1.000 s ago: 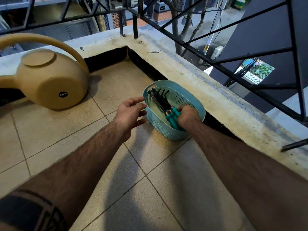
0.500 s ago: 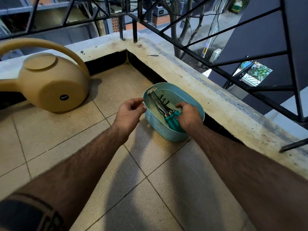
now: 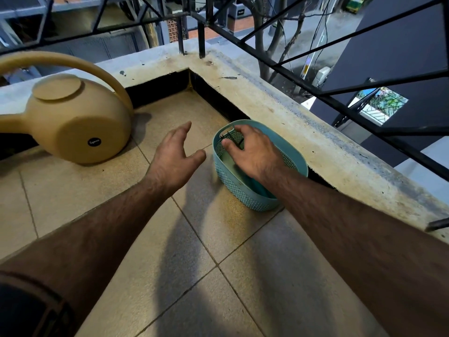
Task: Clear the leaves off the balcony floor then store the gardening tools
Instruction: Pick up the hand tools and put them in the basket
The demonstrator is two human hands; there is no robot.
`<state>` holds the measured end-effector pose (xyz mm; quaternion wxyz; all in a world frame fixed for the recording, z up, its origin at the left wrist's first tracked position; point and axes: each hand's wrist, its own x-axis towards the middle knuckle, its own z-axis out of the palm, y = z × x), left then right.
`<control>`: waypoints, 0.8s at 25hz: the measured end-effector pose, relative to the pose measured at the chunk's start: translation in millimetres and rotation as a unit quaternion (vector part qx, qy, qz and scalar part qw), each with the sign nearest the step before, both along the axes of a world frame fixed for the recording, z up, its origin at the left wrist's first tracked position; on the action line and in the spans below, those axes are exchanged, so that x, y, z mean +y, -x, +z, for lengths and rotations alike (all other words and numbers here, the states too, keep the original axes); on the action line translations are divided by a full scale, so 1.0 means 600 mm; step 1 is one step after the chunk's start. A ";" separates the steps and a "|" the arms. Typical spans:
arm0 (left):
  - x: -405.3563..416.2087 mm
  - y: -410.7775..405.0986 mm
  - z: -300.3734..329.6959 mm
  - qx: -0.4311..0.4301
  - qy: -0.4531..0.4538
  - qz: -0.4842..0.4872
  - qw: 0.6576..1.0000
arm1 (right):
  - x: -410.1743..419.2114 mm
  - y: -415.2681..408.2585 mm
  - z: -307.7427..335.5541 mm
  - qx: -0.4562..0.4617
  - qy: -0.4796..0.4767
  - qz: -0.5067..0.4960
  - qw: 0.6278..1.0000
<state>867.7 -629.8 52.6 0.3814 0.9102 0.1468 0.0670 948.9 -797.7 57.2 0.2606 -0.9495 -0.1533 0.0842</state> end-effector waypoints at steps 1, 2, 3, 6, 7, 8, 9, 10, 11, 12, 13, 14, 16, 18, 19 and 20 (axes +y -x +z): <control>0.007 -0.002 0.004 0.005 -0.006 0.002 1.000 | 0.002 -0.005 0.004 -0.002 0.009 0.008 1.000; 0.012 0.001 0.006 0.011 -0.006 0.002 1.000 | 0.004 -0.007 0.007 -0.008 0.018 0.017 1.000; 0.014 0.008 0.007 0.016 0.000 0.001 1.000 | 0.004 -0.006 0.008 -0.018 0.028 0.023 0.999; 0.018 0.043 0.005 0.039 0.016 -0.012 0.999 | 0.009 0.012 0.014 -0.030 0.052 0.048 0.997; 0.019 0.055 0.008 0.047 0.011 -0.020 0.999 | 0.010 0.021 0.020 -0.016 0.061 0.059 0.996; 0.020 0.067 0.017 0.053 0.009 -0.024 0.998 | 0.009 0.031 0.030 0.002 0.071 0.070 0.995; 0.022 0.079 0.032 0.054 0.014 -0.019 0.998 | 0.008 0.042 0.044 0.016 0.080 0.081 0.993; 0.024 0.090 0.055 0.054 0.024 -0.008 0.998 | 0.007 0.052 0.063 0.026 0.087 0.086 0.992; 0.025 0.102 0.080 0.055 0.036 0.006 0.998 | 0.006 0.063 0.085 0.034 0.091 0.088 0.991; 0.025 0.116 0.108 0.059 0.044 0.018 0.997 | 0.007 0.075 0.109 0.044 0.091 0.086 0.991; 0.026 0.134 0.142 0.065 0.051 0.028 0.996 | 0.009 0.088 0.140 0.052 0.086 0.083 0.991; 0.028 0.149 0.178 0.071 0.056 0.029 0.996 | 0.014 0.099 0.175 0.056 0.075 0.076 0.993; 0.036 0.173 0.256 0.082 0.068 0.033 0.994 | 0.028 0.120 0.251 0.057 0.047 0.058 0.996; 0.040 0.186 0.337 0.081 0.087 0.057 0.991 | 0.042 0.142 0.331 0.061 0.022 0.044 0.997; 0.040 0.192 0.375 0.074 0.095 0.067 0.990 | 0.050 0.154 0.368 0.066 0.010 0.045 0.997; 0.040 0.196 0.412 0.066 0.099 0.070 0.990 | 0.058 0.165 0.404 0.072 0.002 0.049 0.996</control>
